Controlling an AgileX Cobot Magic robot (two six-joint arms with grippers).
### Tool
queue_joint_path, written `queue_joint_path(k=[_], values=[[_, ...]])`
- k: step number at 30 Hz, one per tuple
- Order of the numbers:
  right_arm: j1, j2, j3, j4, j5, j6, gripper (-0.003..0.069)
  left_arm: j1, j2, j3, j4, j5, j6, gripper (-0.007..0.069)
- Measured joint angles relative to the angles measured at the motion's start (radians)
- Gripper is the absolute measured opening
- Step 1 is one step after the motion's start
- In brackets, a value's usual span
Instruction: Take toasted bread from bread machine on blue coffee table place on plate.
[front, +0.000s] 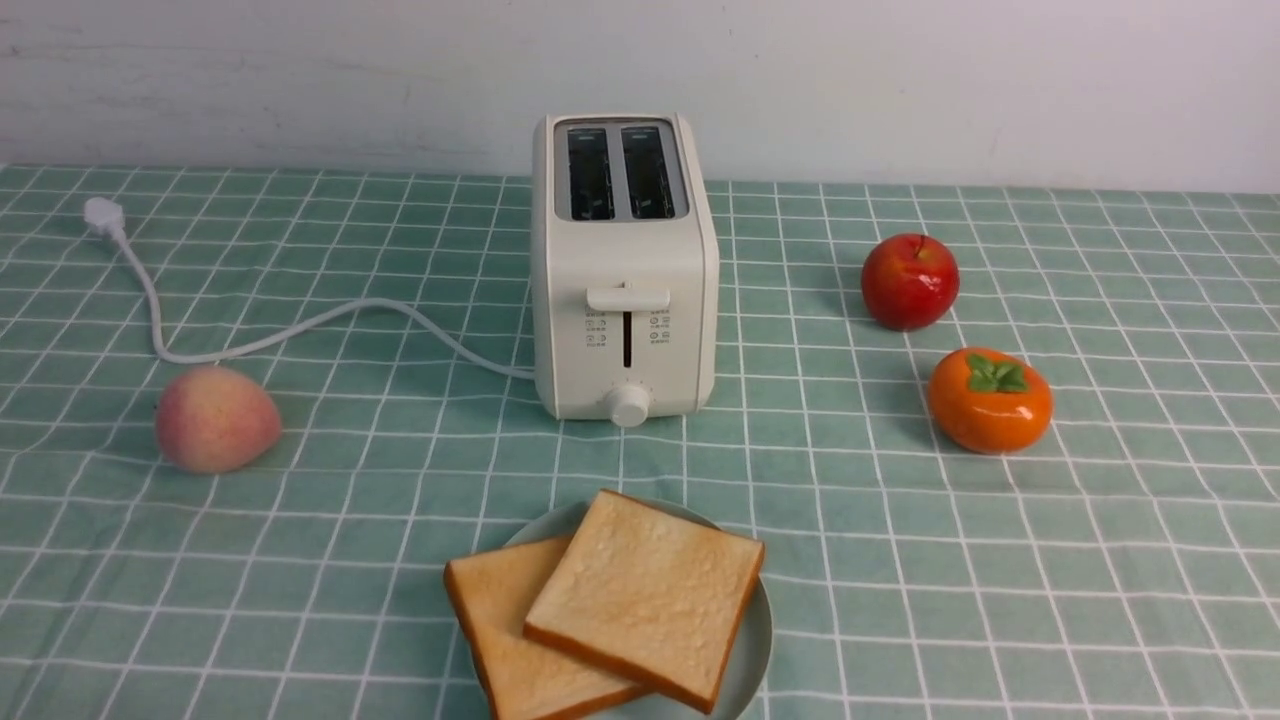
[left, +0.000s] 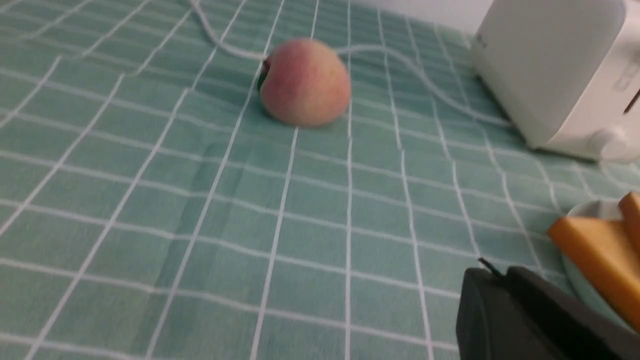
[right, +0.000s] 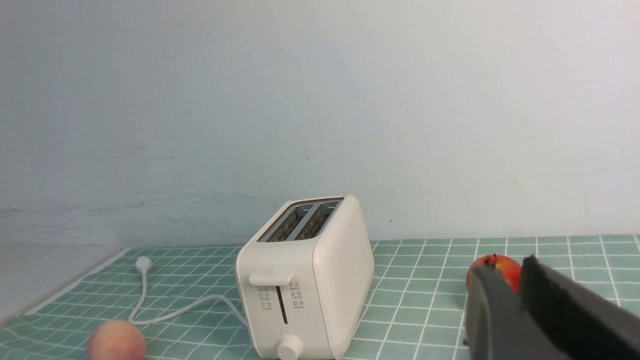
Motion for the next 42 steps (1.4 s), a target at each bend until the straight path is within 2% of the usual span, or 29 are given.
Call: queue_joint_path(k=[4,38,42], values=[[0.000,0.000,0.001,0.000,0.001,0.000,0.0092,0.000,0.000,0.003,-0.002,0.039,0.000,0.0038],[0.000,0.000,0.011,-0.007,-0.009,0.000,0.0106,0.000,0.000,0.003,-0.002,0.044,0.000,0.0069],[0.000,0.000,0.035,0.104,-0.021,-0.098,0.0108,0.000,0.000,0.003,-0.002,0.044,-0.001,0.0072]])
